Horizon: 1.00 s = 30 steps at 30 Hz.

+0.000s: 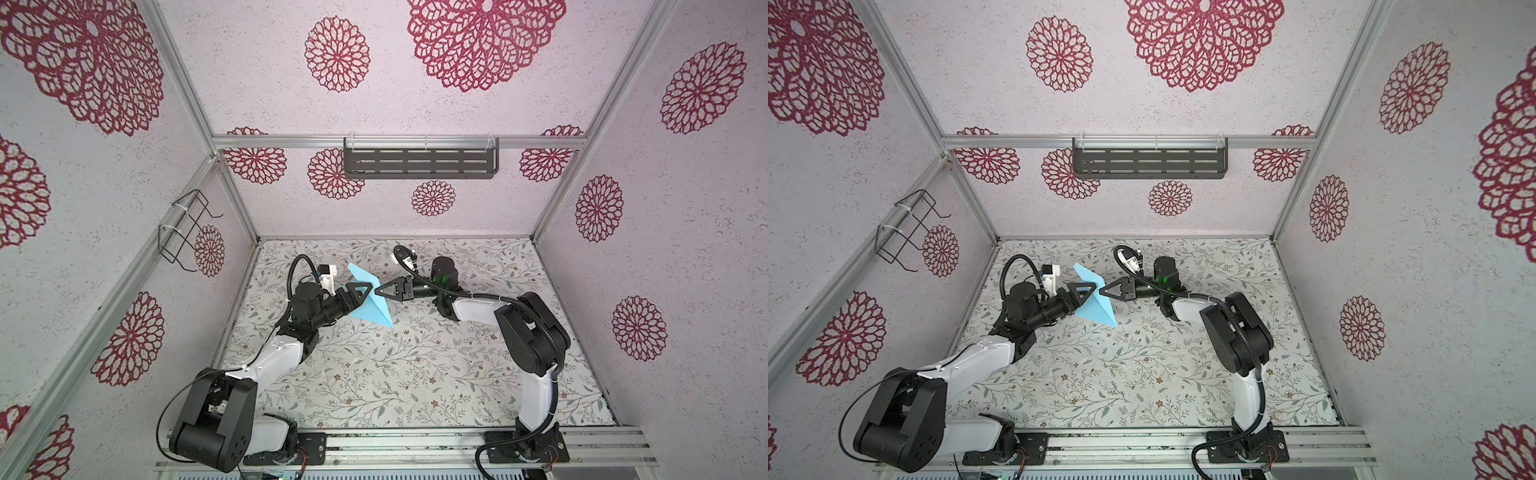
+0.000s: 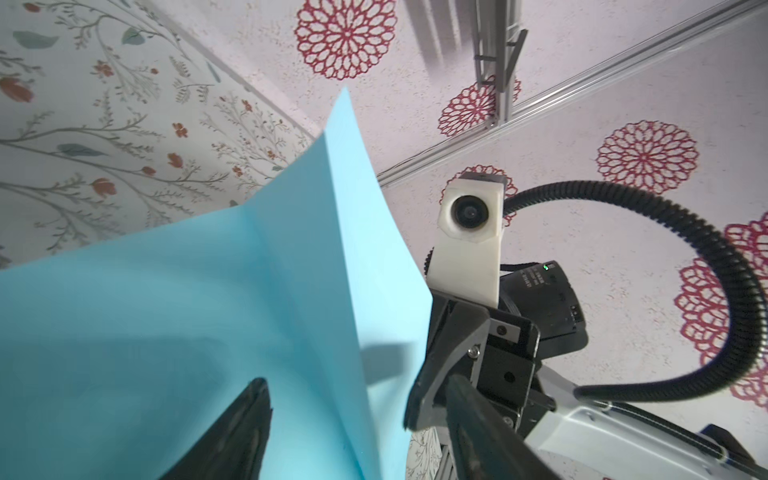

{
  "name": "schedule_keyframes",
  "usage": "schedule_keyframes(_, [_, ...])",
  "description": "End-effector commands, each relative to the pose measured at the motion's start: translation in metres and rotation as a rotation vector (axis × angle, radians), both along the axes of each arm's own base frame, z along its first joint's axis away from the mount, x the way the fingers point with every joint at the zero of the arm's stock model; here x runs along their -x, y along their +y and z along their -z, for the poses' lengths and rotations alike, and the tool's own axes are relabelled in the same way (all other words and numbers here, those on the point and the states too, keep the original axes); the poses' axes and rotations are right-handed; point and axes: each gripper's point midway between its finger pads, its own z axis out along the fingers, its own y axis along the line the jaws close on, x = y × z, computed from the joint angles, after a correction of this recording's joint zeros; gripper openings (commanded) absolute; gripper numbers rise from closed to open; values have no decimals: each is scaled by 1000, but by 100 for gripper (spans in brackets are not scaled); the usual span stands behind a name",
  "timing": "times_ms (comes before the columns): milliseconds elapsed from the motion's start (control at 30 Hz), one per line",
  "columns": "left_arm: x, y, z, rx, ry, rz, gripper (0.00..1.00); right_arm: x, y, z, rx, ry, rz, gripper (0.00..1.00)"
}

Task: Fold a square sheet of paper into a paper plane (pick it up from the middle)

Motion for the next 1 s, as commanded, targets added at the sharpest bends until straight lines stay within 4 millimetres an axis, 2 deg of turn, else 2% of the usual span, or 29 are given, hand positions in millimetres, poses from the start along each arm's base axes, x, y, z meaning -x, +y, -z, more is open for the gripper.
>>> schedule_keyframes(0, [-3, -8, -16, 27, -64, 39, 58, 13, -4, -33, -103, -31, -58, 2])
schedule_keyframes(133, [-5, -11, -16, 30, -66, 54, 46, 11, -3, -31, -100, -12, -55, 1])
schedule_keyframes(300, [-7, -14, -23, 48, -88, 68, 38, 8, -2, -25, -86, 6, -50, 1])
schedule_keyframes(400, [-7, -15, -25, 61, -92, 78, 39, 6, -1, -20, -73, 15, -42, 2])
schedule_keyframes(533, [-9, -16, -22, 72, -73, 80, 51, 1, 0, -8, -36, 27, -20, 2])
schedule_keyframes(633, [-10, -16, -18, 75, -58, 74, 54, -1, 1, -2, -6, 24, -1, 3])
schedule_keyframes(967, [-10, -12, -15, 79, -69, 61, 37, -7, -1, 2, 21, 32, 29, 4])
